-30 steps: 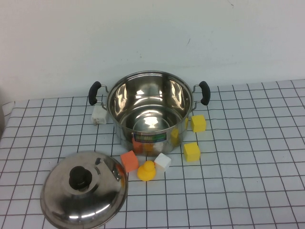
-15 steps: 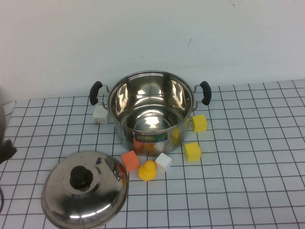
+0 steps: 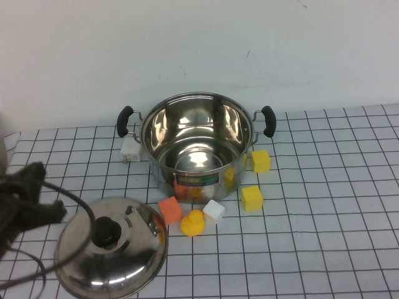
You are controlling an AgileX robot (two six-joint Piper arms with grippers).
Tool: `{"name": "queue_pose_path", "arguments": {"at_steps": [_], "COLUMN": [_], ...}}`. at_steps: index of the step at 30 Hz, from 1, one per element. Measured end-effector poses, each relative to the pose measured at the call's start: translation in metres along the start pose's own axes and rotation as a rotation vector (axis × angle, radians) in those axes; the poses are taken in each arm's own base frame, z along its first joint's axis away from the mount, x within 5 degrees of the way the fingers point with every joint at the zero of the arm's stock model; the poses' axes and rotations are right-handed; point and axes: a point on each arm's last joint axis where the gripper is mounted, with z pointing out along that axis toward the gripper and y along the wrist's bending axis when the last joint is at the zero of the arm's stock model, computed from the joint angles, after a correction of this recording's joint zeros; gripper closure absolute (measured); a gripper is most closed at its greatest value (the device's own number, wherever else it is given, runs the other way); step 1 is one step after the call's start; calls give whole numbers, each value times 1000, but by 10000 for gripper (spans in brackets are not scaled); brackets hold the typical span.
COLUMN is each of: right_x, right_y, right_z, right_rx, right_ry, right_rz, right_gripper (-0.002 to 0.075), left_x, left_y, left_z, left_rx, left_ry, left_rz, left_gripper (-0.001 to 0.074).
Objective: Cover the pot
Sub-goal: Pick up the pot lid
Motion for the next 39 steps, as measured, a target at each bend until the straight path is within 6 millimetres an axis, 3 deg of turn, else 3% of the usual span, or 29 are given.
{"name": "queue_pose_path", "arguments": {"at_steps": [6, 8, 10, 14, 18, 25, 39], "right_x": [0, 0, 0, 0, 0, 0, 0], "right_y": [0, 0, 0, 0, 0, 0, 0], "right_z": [0, 0, 0, 0, 0, 0, 0], "right_rx": [0, 0, 0, 0, 0, 0, 0], "right_ry": [0, 0, 0, 0, 0, 0, 0], "right_rz": [0, 0, 0, 0, 0, 0, 0], "right_gripper": [717, 717, 717, 717, 717, 717, 717], "left_x": [30, 38, 45, 65, 96, 134, 153], "left_y": [-5, -5, -6, -4, 3, 14, 25], "left_z": [5, 10, 16, 27, 40, 62, 88], "left_rx": [113, 135, 170, 206, 199, 186, 139], "left_ry": [66, 78, 62, 75, 192, 313, 331], "left_rz": [-24, -38, -18, 68, 114, 180, 163], "left_gripper": [731, 696, 611, 350, 203, 169, 207]}}
